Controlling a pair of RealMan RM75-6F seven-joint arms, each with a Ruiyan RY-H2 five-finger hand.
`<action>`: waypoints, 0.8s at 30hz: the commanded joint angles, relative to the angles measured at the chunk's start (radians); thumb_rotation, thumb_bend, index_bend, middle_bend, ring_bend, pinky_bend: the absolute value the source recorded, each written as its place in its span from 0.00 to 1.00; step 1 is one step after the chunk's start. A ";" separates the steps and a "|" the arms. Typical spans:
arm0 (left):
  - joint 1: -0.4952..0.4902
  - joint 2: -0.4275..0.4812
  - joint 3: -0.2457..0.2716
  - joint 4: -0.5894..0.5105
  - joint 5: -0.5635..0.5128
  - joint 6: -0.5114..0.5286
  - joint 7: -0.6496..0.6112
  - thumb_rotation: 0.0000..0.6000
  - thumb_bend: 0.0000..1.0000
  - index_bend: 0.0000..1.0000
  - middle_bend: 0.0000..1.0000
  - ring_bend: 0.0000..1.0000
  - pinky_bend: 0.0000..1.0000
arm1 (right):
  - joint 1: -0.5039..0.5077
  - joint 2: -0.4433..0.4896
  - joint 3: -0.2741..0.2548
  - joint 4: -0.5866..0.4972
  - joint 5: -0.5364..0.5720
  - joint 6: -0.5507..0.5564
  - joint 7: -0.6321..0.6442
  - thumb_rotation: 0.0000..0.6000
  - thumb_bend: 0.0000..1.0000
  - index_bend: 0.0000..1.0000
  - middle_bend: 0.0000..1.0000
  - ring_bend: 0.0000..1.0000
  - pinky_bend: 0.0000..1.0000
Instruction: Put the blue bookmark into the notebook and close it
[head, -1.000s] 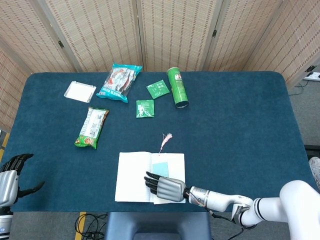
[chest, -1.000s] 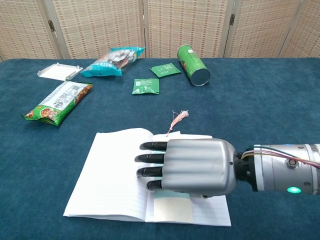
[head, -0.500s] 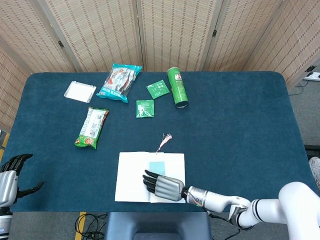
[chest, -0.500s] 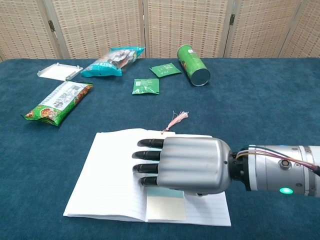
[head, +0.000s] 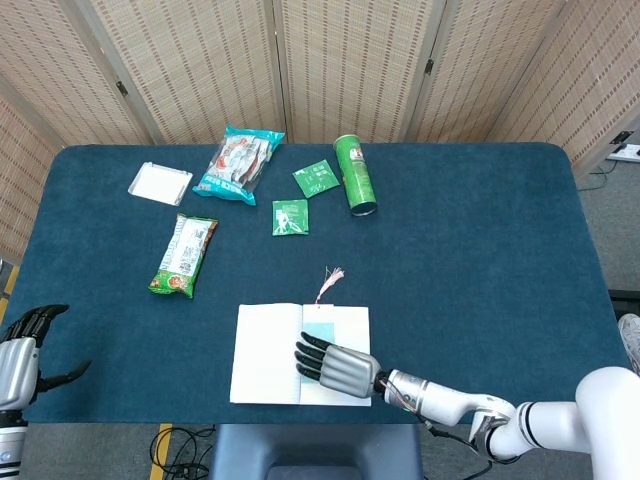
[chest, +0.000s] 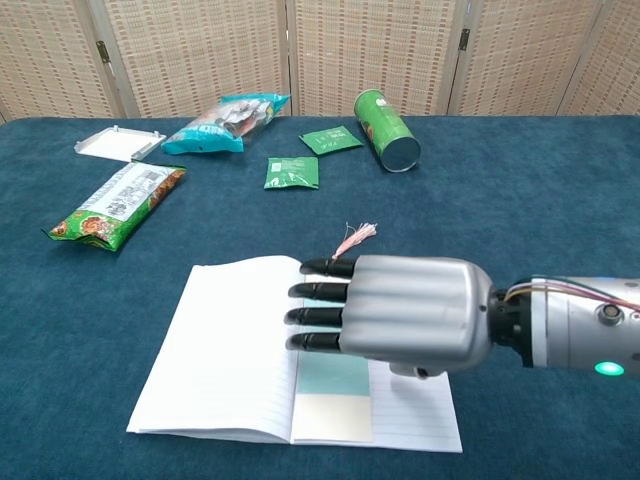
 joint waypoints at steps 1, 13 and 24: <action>-0.002 -0.001 -0.002 -0.001 0.000 -0.001 0.001 1.00 0.17 0.22 0.22 0.17 0.23 | -0.011 0.019 0.007 -0.011 0.008 0.016 0.006 1.00 0.25 0.10 0.08 0.00 0.00; -0.035 0.002 -0.011 0.007 0.034 -0.017 0.019 1.00 0.17 0.22 0.22 0.17 0.23 | -0.087 0.180 0.057 -0.085 0.073 0.143 0.052 1.00 0.25 0.10 0.08 0.00 0.00; -0.142 -0.037 -0.005 0.127 0.189 -0.068 -0.026 1.00 0.17 0.23 0.22 0.17 0.23 | -0.173 0.326 0.070 -0.132 0.144 0.220 0.079 1.00 0.25 0.10 0.08 0.00 0.00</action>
